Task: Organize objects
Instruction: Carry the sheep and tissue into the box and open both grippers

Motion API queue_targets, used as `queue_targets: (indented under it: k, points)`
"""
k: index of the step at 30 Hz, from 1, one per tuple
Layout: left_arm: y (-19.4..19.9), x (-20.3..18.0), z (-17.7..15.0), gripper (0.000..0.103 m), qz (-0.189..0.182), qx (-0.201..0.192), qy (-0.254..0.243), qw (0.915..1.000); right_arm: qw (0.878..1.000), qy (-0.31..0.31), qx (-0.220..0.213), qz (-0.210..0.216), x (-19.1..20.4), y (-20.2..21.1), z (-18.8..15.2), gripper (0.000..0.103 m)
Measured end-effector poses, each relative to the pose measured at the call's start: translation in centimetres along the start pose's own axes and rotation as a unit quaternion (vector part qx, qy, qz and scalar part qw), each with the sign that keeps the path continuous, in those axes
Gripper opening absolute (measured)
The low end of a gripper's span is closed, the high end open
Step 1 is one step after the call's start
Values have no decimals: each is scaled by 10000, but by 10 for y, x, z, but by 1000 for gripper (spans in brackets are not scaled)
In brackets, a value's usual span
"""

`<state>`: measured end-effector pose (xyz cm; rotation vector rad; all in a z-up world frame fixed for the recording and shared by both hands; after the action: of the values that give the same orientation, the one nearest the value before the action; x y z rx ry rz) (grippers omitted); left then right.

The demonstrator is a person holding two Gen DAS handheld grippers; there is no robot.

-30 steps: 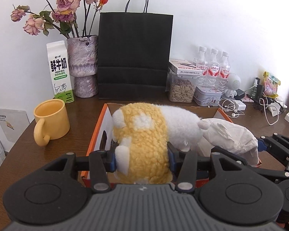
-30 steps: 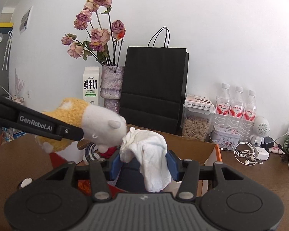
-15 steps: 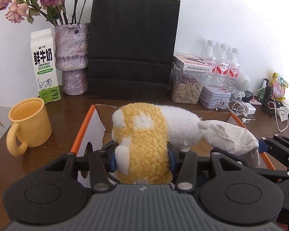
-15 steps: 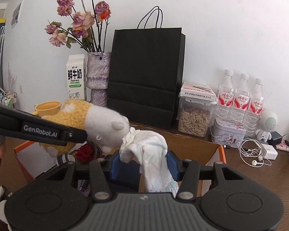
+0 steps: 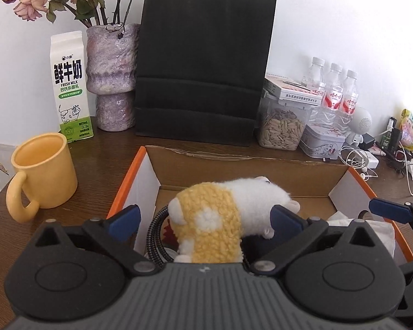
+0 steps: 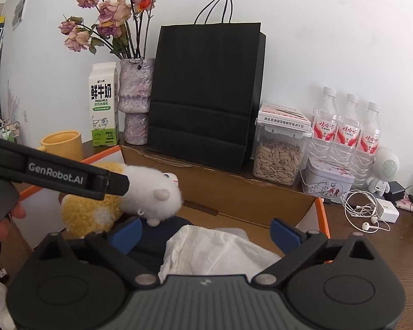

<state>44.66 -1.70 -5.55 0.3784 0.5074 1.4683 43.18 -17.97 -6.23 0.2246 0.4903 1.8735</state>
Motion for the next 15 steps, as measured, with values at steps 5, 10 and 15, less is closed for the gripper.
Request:
queue_targets:
  k: [5, 10, 15]
  points:
    - [3, -3, 0, 103, 20, -27, -51, 10000, 10000, 20, -33, -14, 2, 3, 1, 100]
    - [13, -3, -2, 103, 54, -67, -57, 9999, 9999, 50, -109, -53, 4, 12, 3, 100]
    - [32, -4, -7, 103, 72, -82, -23, 9999, 9998, 16, -178, -98, 7, 30, 2, 100]
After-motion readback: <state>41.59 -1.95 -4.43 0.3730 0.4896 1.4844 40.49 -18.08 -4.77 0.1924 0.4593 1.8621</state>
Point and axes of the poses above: each gripper's, at about its wrist camera, not at the fingertips, and y roughly against the way its jaws point, x to its left, z to its top, the point moved 10 cm from there along -y, roughly the way its jaws point, and after that the axes turned 1 degree about -x, right-handed, at the moved point
